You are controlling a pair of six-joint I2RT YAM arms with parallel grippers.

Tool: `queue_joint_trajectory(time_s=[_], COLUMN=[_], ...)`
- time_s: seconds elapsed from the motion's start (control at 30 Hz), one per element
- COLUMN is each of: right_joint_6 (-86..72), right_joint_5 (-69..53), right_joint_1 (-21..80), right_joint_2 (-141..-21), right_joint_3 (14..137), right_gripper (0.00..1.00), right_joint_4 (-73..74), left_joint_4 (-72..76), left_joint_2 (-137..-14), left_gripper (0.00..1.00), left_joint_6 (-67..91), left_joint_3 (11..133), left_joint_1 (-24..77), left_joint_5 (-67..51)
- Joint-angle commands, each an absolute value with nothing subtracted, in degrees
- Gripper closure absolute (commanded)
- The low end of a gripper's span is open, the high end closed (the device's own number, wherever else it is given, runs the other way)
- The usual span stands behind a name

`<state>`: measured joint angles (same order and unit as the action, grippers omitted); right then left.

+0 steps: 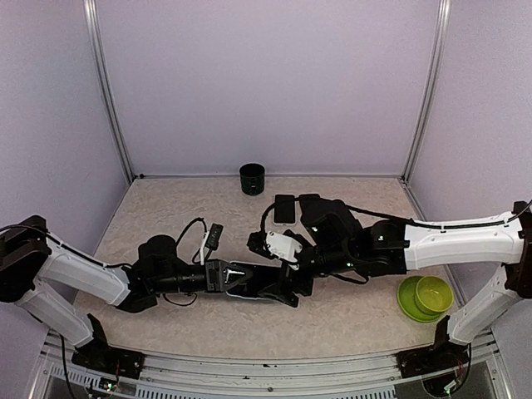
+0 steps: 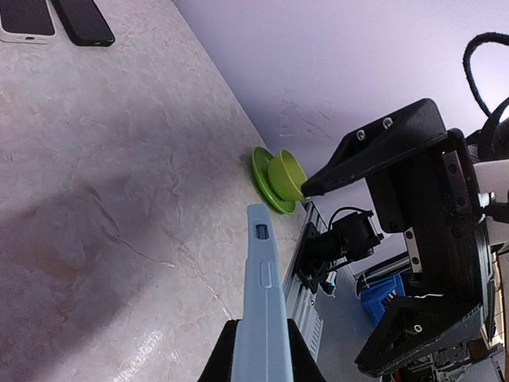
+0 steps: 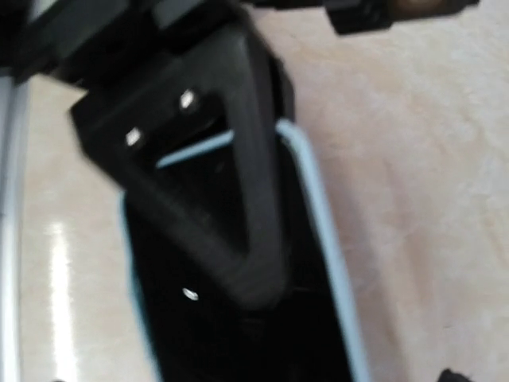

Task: Put the phone into the phone case
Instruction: Pass from the left arm to the right

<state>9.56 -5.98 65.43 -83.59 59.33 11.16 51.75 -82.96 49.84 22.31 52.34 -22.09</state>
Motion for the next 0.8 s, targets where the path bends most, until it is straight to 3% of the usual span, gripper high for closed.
queue_joint_trajectory(time_s=[0.0,0.43,0.77], right_joint_6=[13.55,13.20,12.51], right_joint_5=[2.01,-2.79,5.17], right_joint_1=[67.16,69.08,70.88], right_joint_2=[-87.26,-92.24,-94.88], right_joint_3=[63.17,66.90,67.70], right_gripper=[0.00,0.00,0.00], right_joint_4=[13.83,16.23,14.41], left_joint_4=[53.71,53.35,53.50], left_joint_2=[-83.79,-85.42,-85.60], left_gripper=[1.00,1.00,1.00], left_joint_6=[49.81,49.92,50.10], left_joint_3=[25.59,26.82,26.97], left_joint_1=[53.23,53.70,53.68], left_joint_5=[-23.59,-23.73,-23.49])
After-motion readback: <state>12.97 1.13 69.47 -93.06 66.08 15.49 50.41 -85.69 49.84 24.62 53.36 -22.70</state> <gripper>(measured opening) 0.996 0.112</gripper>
